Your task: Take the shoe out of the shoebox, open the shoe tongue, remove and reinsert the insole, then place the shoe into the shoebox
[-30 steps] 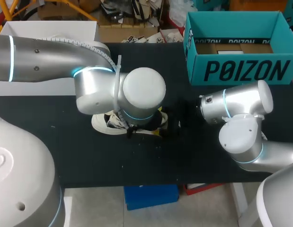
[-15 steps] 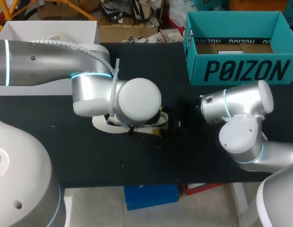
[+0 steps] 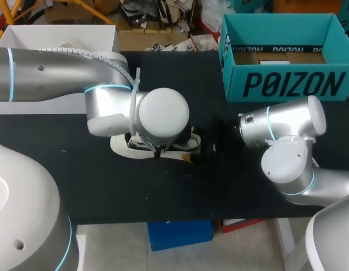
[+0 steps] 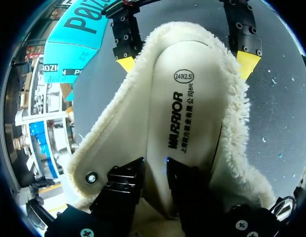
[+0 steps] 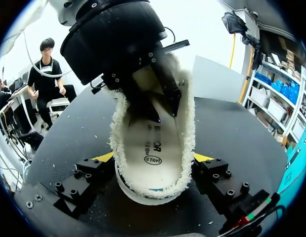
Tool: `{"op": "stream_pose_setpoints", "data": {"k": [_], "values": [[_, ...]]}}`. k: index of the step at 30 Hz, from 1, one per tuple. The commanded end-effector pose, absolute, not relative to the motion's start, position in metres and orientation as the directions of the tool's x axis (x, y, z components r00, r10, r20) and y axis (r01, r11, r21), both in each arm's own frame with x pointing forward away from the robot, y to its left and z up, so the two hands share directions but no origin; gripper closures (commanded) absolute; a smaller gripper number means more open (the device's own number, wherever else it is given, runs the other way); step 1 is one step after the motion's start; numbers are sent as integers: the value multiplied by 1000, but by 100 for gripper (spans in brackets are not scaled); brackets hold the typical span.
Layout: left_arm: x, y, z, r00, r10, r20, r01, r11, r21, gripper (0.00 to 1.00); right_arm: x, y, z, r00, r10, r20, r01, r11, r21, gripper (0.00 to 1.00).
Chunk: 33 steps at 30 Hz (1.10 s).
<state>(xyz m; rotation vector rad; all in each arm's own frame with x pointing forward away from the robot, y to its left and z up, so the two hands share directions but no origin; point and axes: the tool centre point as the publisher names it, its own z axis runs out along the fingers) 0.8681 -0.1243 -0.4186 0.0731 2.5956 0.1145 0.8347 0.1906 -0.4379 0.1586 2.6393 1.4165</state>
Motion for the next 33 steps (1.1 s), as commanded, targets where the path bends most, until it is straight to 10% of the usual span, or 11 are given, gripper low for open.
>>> {"op": "stream_pose_setpoints", "data": {"k": [1, 2, 33], "values": [[882, -122, -445, -857, 78, -510, 38, 995, 87, 75, 834, 190, -442, -984, 160, -75, 26, 552, 833, 100], [881, -122, -445, -859, 77, -507, 38, 996, 86, 100, 834, 190, -442, -984, 160, -75, 26, 552, 833, 100], [866, -117, -389, -932, 92, -349, 111, 993, -34, 100, 834, 190, -442, -984, 160, -75, 26, 552, 833, 100]]}}
